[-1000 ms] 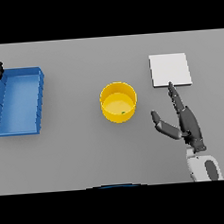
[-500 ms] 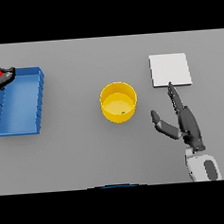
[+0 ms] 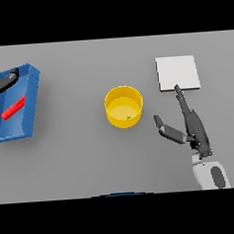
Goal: Pick up the red beaker and tilt it to pour out 1 green nut into yellow bowl. Pick up the yellow bowl and place it on the metallic measuring scale.
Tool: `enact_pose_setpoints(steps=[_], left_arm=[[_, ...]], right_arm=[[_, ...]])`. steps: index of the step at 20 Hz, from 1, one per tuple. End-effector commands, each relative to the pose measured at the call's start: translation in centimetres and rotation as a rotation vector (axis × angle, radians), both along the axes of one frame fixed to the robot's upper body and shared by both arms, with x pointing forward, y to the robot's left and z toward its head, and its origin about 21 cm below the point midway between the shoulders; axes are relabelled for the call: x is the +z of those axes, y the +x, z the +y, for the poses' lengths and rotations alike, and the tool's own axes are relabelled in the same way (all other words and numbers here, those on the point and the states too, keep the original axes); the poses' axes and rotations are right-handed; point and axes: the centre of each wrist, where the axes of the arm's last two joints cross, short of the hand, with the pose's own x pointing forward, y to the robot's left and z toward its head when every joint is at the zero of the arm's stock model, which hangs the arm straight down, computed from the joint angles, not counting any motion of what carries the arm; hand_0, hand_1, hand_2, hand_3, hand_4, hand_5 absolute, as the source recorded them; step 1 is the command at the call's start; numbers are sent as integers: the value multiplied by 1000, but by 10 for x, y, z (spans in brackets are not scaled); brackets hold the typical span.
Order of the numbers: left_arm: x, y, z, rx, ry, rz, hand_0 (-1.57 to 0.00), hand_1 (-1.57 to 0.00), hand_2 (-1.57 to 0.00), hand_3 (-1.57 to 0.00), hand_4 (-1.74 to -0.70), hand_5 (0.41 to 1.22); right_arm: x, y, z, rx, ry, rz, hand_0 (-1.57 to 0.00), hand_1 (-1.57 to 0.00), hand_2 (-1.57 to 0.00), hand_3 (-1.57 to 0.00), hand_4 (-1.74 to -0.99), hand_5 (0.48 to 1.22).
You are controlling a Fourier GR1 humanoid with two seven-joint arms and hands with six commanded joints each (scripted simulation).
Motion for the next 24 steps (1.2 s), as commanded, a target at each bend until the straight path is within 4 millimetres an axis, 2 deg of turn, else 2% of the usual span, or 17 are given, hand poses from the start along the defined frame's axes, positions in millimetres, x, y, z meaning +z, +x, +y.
enact_pose_setpoints(steps=[1,3,8,10,14,19,20,24], left_arm=[[-1,1,-2,-3,-15,-22,-51,-46,-44,-45,-779,635],[0,-1,-3,-11,-58,-65,-32,-29,-28,-29,-786,652],[-3,-5,-6,-19,-86,-60,-10,-9,-8,-9,-802,678],[-7,-5,-11,-26,-93,-51,-6,-5,-5,-5,-806,687],[-6,-9,-8,-33,-96,-47,-2,-2,-1,-2,-811,689],[-1,-7,-9,-33,-97,-56,0,0,0,0,-806,695],[-6,-9,-7,-27,-96,-47,0,0,0,0,-805,695],[1,-8,-4,-31,-96,-60,1,1,1,1,-809,693]], right_arm=[[1,2,-2,20,-29,-1,1,1,1,1,-1115,638],[10,6,-2,136,-93,-40,1,1,1,1,-1080,662],[32,37,5,293,-509,-53,1,1,1,1,-1132,631],[42,52,15,369,-653,-84,1,1,1,1,-1142,627],[53,67,28,554,-867,-145,1,1,1,1,-1162,637],[51,90,46,693,-1030,-147,1,1,1,1,-1153,639],[49,90,48,724,-1048,-152,1,1,1,1,-1154,639],[46,103,66,816,-1133,-113,1,1,1,1,-1157,652]])
